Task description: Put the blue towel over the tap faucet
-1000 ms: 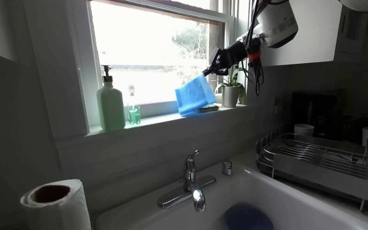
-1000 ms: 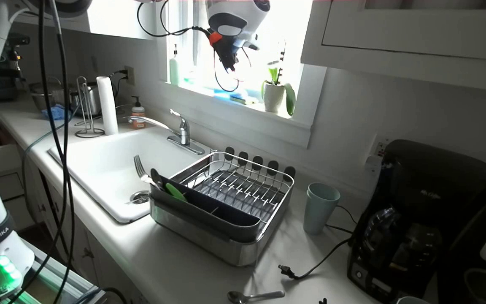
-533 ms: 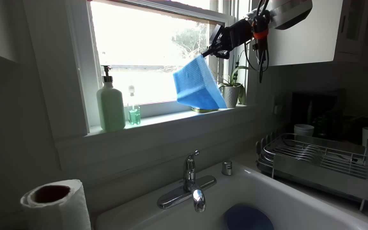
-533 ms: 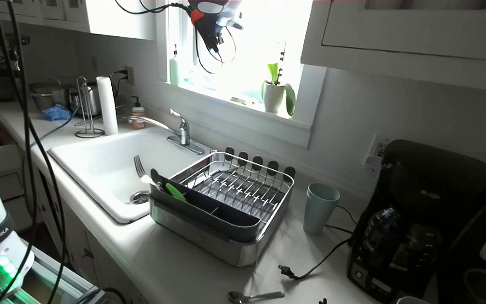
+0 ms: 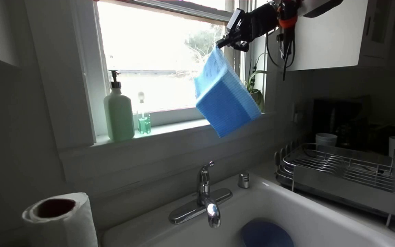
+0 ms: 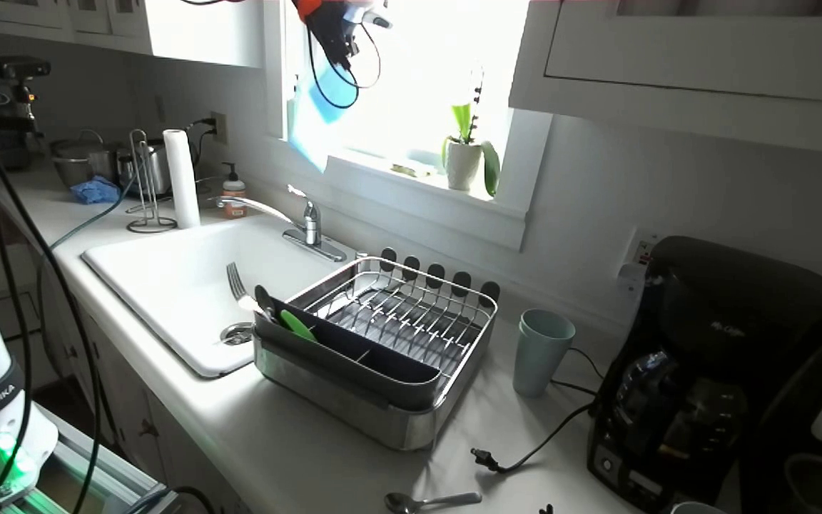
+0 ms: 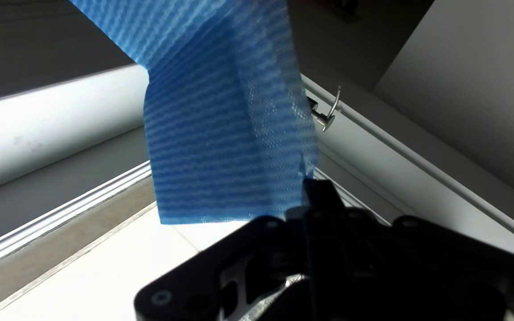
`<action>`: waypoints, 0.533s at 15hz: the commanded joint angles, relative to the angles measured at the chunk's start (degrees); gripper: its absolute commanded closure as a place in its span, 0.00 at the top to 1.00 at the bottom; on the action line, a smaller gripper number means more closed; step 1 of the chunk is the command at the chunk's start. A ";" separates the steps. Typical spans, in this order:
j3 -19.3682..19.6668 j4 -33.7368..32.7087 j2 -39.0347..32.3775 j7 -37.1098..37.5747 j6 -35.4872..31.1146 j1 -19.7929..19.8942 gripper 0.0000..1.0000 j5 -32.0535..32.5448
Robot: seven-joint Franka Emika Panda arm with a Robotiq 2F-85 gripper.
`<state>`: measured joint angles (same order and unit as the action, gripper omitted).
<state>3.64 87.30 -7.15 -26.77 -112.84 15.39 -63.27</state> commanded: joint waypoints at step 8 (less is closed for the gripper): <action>1.80 0.13 -0.14 -0.45 0.27 -1.44 0.01 -0.16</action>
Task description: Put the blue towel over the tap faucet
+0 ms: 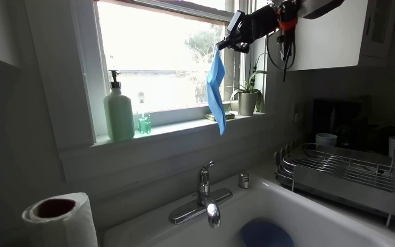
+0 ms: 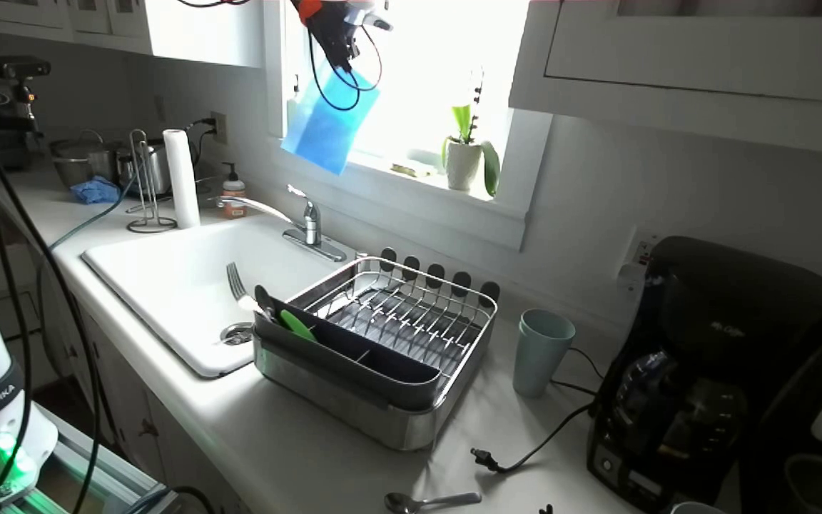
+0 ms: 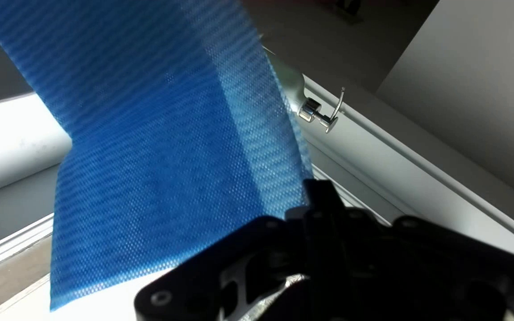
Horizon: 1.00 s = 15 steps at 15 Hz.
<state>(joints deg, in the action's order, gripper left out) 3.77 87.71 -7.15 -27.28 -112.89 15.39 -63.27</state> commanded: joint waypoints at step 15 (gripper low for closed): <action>-0.27 4.66 4.15 -0.96 -2.68 -6.25 0.01 2.31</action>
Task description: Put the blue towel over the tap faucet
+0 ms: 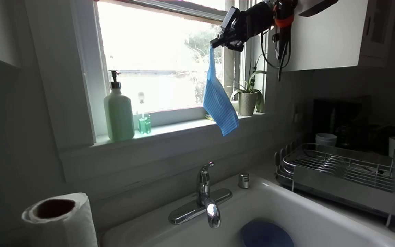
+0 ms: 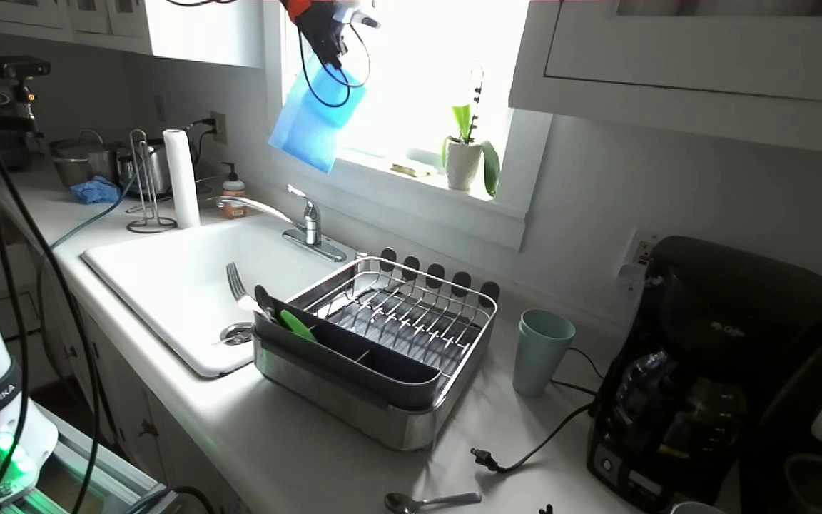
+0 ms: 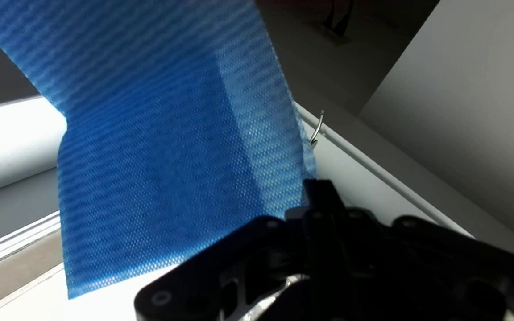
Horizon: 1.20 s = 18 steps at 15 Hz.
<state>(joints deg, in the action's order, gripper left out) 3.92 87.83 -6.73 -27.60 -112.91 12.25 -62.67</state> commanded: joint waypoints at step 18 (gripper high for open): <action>-3.81 32.81 13.58 -16.47 -23.07 -12.29 0.01 -19.04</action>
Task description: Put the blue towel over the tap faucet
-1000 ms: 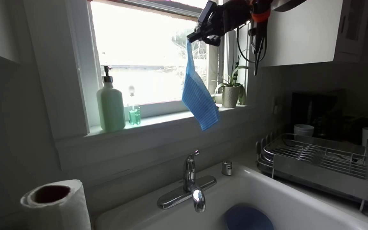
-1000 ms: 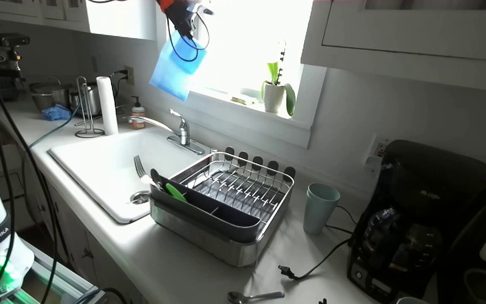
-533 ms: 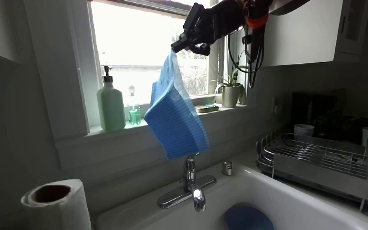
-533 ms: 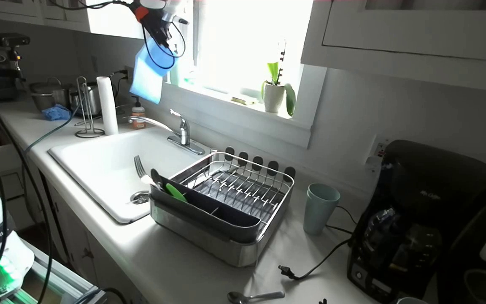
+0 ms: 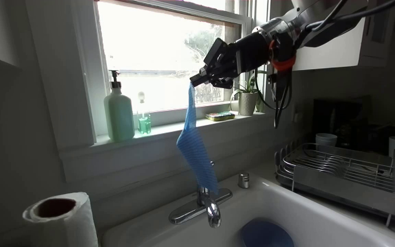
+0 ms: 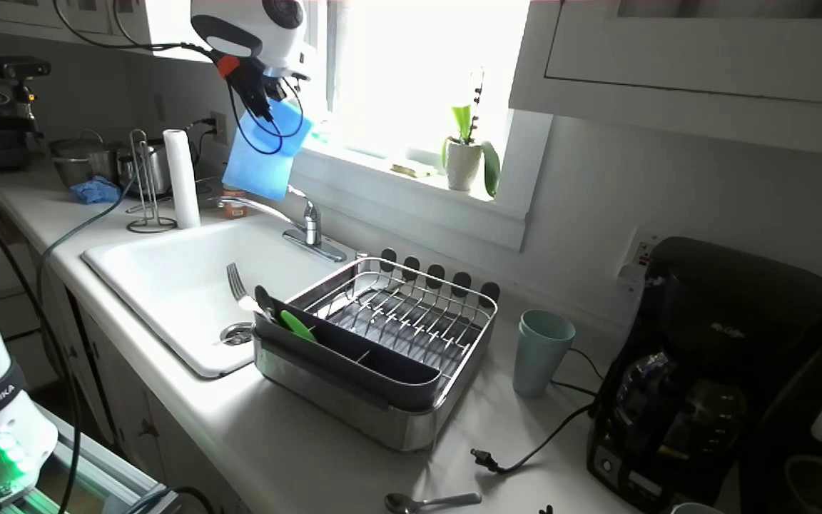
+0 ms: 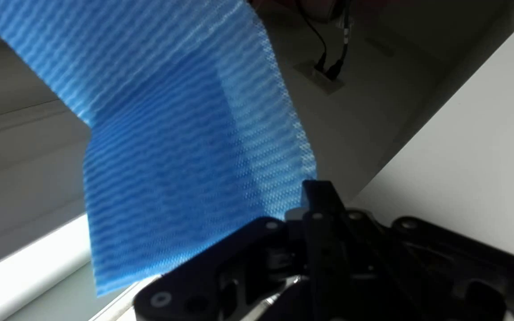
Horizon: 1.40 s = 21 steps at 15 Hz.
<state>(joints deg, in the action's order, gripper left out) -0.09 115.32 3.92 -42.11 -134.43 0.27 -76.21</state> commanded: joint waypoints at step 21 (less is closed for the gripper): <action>-1.20 4.82 2.19 -10.41 -5.03 -0.90 0.01 -25.80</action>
<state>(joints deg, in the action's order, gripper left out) -0.50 118.69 5.73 -50.93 -135.79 -0.13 -96.40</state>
